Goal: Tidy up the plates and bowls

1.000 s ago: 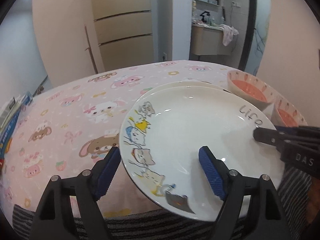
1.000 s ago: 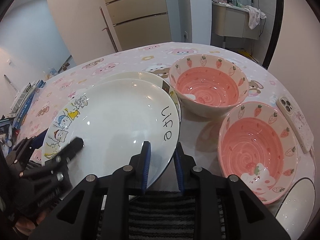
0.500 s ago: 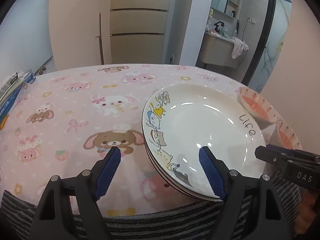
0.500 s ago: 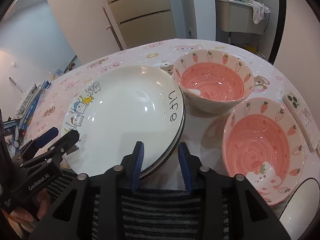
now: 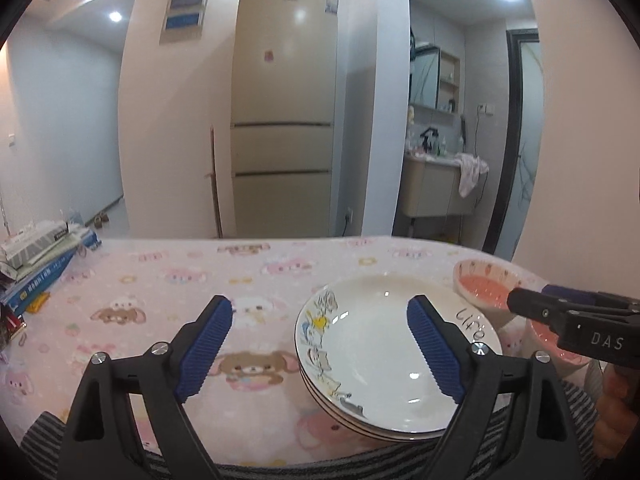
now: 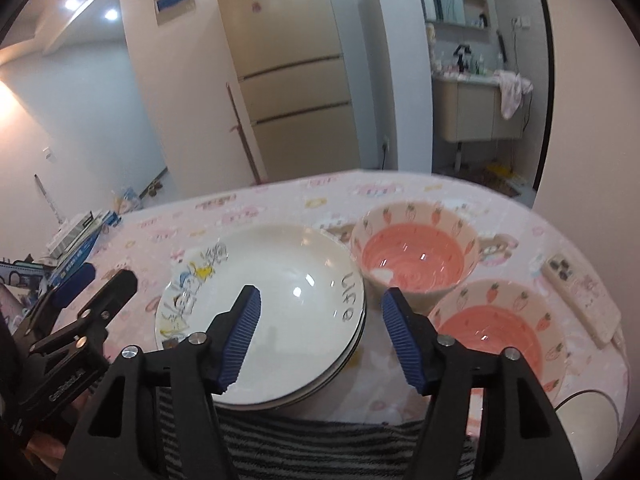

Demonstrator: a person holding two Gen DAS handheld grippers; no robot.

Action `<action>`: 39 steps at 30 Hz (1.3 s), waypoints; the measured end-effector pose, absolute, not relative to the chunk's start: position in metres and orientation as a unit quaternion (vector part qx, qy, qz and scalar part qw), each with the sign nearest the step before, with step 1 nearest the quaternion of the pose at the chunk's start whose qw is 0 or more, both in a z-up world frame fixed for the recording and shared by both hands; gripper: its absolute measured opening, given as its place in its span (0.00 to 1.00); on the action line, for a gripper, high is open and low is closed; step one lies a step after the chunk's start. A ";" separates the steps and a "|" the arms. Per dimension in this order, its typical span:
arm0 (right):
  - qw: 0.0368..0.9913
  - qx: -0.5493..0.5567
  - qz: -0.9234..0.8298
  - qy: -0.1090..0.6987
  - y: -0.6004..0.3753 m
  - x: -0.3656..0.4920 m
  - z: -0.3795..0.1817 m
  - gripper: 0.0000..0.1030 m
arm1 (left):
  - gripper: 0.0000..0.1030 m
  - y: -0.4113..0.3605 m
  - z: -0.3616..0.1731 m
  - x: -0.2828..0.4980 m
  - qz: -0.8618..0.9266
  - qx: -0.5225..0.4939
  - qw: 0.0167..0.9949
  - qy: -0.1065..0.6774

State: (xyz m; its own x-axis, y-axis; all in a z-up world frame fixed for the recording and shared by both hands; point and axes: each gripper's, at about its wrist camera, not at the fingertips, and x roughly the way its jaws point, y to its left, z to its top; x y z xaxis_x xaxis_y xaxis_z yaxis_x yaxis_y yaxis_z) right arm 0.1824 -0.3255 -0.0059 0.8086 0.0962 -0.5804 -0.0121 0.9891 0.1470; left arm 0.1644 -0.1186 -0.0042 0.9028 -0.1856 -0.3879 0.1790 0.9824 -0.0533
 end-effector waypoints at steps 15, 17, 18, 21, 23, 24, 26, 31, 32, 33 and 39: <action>0.992 0.026 -0.009 0.126 -0.318 0.142 0.033 0.99 | 1.00 -0.120 0.016 0.127 -0.069 0.015 0.995 0.072; 0.993 0.027 -0.009 0.112 -0.317 0.139 0.035 0.99 | 1.00 -0.118 0.017 0.126 -0.068 0.012 0.995 0.067; 0.994 0.028 -0.008 0.105 -0.317 0.137 0.036 0.99 | 1.00 -0.117 0.017 0.125 -0.068 0.010 0.996 0.063; 0.995 0.036 0.000 0.097 -0.317 0.135 0.038 0.99 | 1.00 -0.113 0.019 0.124 -0.072 -0.001 0.996 0.061; 0.994 0.040 -0.001 0.099 -0.317 0.135 0.037 0.99 | 1.00 -0.108 0.018 0.126 -0.074 -0.014 0.995 0.068; 0.994 0.039 -0.007 0.099 -0.316 0.135 0.037 0.99 | 1.00 -0.106 0.018 0.127 -0.069 -0.019 0.995 0.066; 0.995 0.036 -0.021 0.088 -0.314 0.131 0.039 0.99 | 1.00 -0.103 0.018 0.127 -0.059 -0.032 0.996 0.058; 0.997 0.018 -0.038 0.067 -0.309 0.127 0.041 0.99 | 1.00 -0.097 0.020 0.124 -0.077 -0.052 0.995 0.041; 0.997 0.017 -0.037 0.068 -0.309 0.127 0.041 0.99 | 1.00 -0.098 0.021 0.124 -0.071 -0.044 0.996 0.039; 0.997 0.018 -0.038 0.068 -0.309 0.128 0.041 0.99 | 1.00 -0.099 0.021 0.123 -0.057 -0.036 0.997 0.032; 0.997 0.000 -0.067 0.031 -0.304 0.122 0.041 0.99 | 1.00 -0.088 0.024 0.124 -0.044 -0.054 0.997 0.026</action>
